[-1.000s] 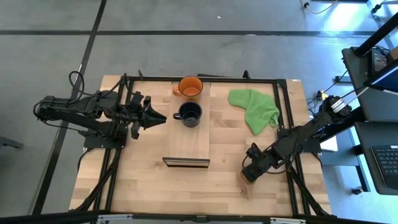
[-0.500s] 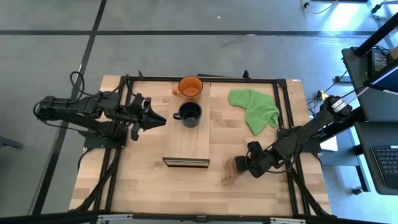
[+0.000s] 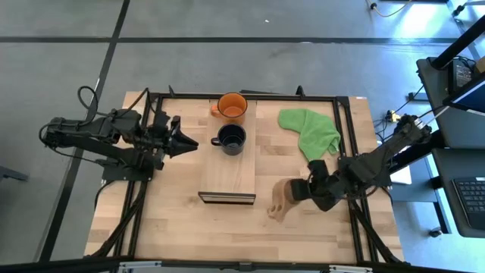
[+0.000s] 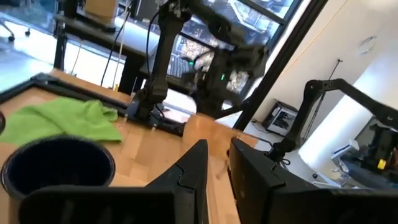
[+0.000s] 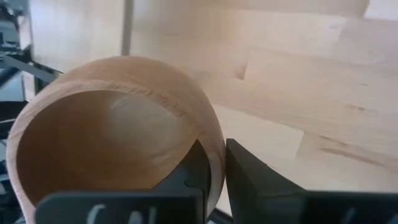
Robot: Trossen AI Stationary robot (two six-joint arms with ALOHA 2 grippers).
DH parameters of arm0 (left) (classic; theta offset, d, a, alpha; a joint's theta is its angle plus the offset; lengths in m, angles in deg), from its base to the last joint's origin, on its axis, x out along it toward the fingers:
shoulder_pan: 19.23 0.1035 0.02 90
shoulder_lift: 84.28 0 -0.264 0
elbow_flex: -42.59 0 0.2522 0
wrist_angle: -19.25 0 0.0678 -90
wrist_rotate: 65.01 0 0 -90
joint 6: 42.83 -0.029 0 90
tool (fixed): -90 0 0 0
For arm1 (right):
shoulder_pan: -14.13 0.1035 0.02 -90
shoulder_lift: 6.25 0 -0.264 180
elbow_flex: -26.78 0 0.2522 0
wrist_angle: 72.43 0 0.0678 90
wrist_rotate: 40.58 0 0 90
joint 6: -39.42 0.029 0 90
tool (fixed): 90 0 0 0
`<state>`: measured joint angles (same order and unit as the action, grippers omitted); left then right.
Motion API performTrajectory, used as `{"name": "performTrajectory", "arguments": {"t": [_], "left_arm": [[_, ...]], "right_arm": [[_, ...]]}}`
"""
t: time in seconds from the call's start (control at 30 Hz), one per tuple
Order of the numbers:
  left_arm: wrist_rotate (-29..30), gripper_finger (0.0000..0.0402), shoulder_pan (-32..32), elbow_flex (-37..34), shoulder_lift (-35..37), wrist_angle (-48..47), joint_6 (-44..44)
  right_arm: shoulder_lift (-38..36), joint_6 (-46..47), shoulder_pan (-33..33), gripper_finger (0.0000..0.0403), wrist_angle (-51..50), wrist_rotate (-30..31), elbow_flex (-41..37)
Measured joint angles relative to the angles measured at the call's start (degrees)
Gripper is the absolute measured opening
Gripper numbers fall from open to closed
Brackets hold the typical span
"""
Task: Stack small to large cups/mugs on shelf
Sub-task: Put the brown mug on the shelf
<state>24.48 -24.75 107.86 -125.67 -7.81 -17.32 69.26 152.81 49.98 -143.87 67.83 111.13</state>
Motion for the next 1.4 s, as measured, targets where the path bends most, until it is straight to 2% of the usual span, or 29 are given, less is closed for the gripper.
{"name": "performTrajectory", "arguments": {"t": [0.13,0.27,0.4,0.67,0.77,0.97,1.03,1.13,1.23,1.4], "left_arm": [[0.80,0.0063,0.02,0.00,-0.11,-1.92,1.17],[1.04,0.0063,0.02,0.00,-0.33,-3.77,1.22],[1.07,0.0063,0.02,0.00,-0.24,-4.18,1.87],[1.51,0.0063,0.02,0.00,-0.15,-4.26,2.41],[1.51,0.0063,0.04,0.00,-0.15,-4.29,2.70],[1.51,0.0063,0.04,0.01,-0.15,-4.79,3.81],[1.51,0.0063,0.04,0.02,-0.17,-5.36,3.92],[1.51,0.0063,0.04,0.03,-0.15,-5.38,3.93],[2.31,0.0063,0.02,0.04,-0.15,-5.36,3.92],[3.21,0.0063,0.04,0.04,-0.15,-5.31,3.99]], "right_arm": [[-0.16,2.57,0.01,0.0032,-11.13,0.00,4.37],[-0.16,5.19,-0.01,0.0032,-17.80,-4.61,3.61],[-0.10,6.26,0.05,0.0032,-12.57,-9.06,-0.30],[-0.16,10.88,0.18,0.0033,9.34,-10.57,-14.02],[-0.14,11.41,-0.08,0.0035,13.91,-11.62,-18.45],[-0.14,11.63,-2.31,0.0034,8.78,-11.80,-20.92],[-0.16,11.07,-2.63,0.0035,8.73,-13.74,-21.42],[-0.21,10.08,-2.66,0.0055,8.23,-17.40,-22.36],[-0.21,9.75,-2.66,0.0070,8.07,-18.61,-23.70],[-0.21,9.04,-2.68,0.0054,11.99,-19.44,-27.45]]}}
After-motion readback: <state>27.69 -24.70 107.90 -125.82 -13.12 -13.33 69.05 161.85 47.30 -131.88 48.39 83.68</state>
